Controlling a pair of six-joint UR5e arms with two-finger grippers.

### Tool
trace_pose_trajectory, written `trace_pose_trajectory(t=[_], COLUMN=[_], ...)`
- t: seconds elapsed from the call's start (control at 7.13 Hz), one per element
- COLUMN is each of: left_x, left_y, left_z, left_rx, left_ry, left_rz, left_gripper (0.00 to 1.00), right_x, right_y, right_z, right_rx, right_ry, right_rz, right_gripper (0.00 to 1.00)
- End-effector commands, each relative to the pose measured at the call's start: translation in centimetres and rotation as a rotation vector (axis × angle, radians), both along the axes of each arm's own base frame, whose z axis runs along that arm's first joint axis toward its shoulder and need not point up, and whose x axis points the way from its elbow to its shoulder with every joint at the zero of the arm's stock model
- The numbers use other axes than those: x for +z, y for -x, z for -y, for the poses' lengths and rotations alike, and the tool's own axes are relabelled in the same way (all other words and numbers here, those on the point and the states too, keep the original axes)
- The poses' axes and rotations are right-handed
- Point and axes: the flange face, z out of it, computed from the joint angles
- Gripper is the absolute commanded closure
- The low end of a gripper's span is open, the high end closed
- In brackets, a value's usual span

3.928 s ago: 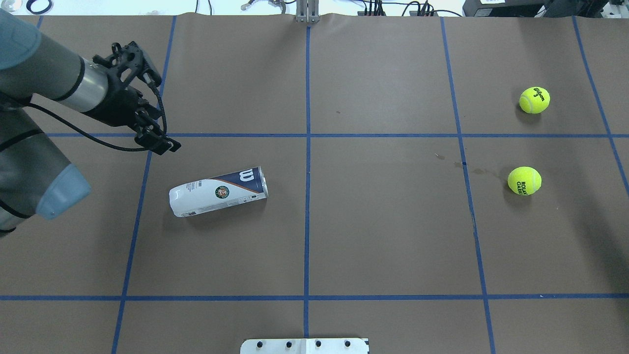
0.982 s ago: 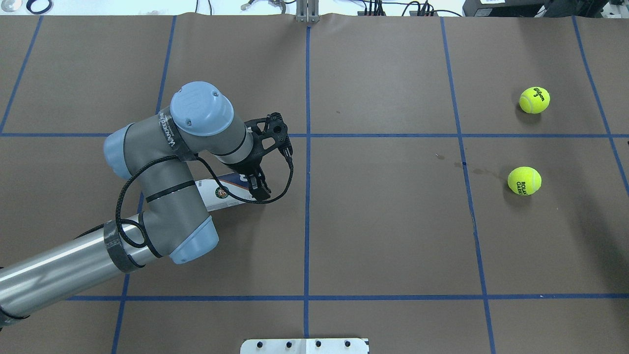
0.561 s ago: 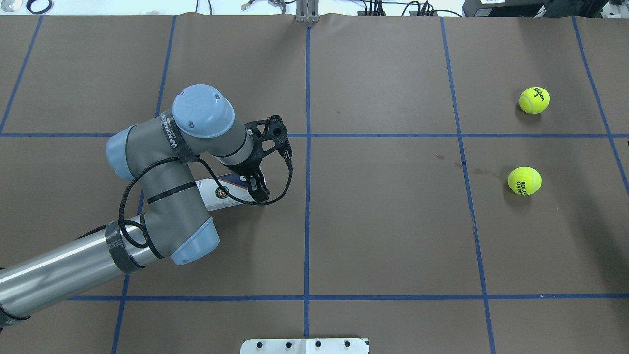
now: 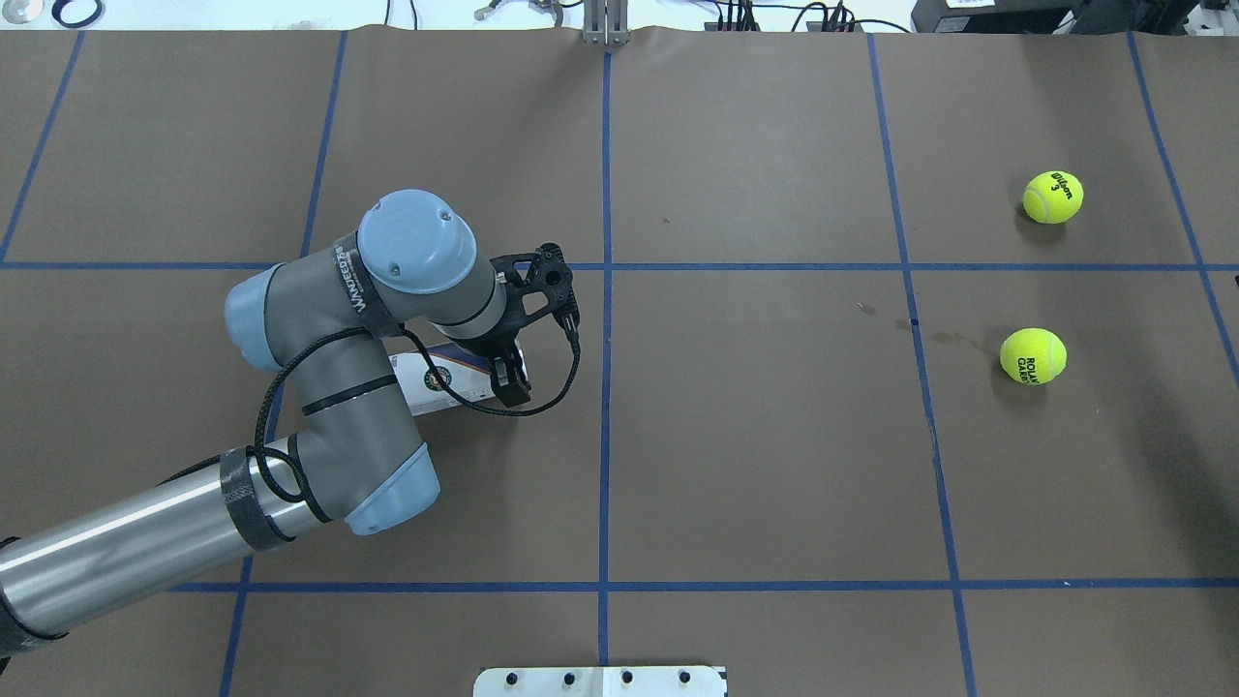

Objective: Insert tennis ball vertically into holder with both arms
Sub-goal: 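Close the left gripper around the open end of the can, then lift the can with the left gripper and tilt it upright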

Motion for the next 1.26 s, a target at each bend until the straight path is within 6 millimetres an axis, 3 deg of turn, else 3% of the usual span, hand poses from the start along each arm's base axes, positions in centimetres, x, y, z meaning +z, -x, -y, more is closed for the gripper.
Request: trace_pose_trajectory(t=[0.0, 0.14, 0.28, 0.7, 0.98, 1.12], left_x=[0.1, 0.2, -1.2, -8.9, -12.1, -12.6], left_y=[0.0, 0.0, 0.6, 7.8, 9.7, 9.9], left_z=[0.1, 0.1, 0.0, 1.2, 0.6, 0.4], left_rx=[0.007, 0.009, 0.006, -0.074, -0.173, -0.203], left_ry=[-0.008, -0.006, -0.02, -0.101, -0.066, -0.041], left_rz=[0.004, 0.003, -0.021, -0.178, -0.429, -0.572], left_gripper=[0.51, 0.67, 0.72, 0.74, 0.74, 0.74], right_x=[-0.8, -0.9, -1.0, -1.6, -1.8, -1.9], right_y=[0.1, 0.1, 0.1, 0.3, 0.4, 0.4], right_z=[0.7, 0.8, 0.8, 1.3, 1.6, 1.6], right_rx=[0.001, 0.001, 0.011, 0.019, 0.018, 0.018], right_ry=[-0.009, -0.011, -0.003, -0.002, -0.005, -0.007], right_rz=[0.003, 0.003, 0.003, 0.004, 0.01, 0.01], right_gripper=[0.01, 0.01, 0.01, 0.01, 0.01, 0.01])
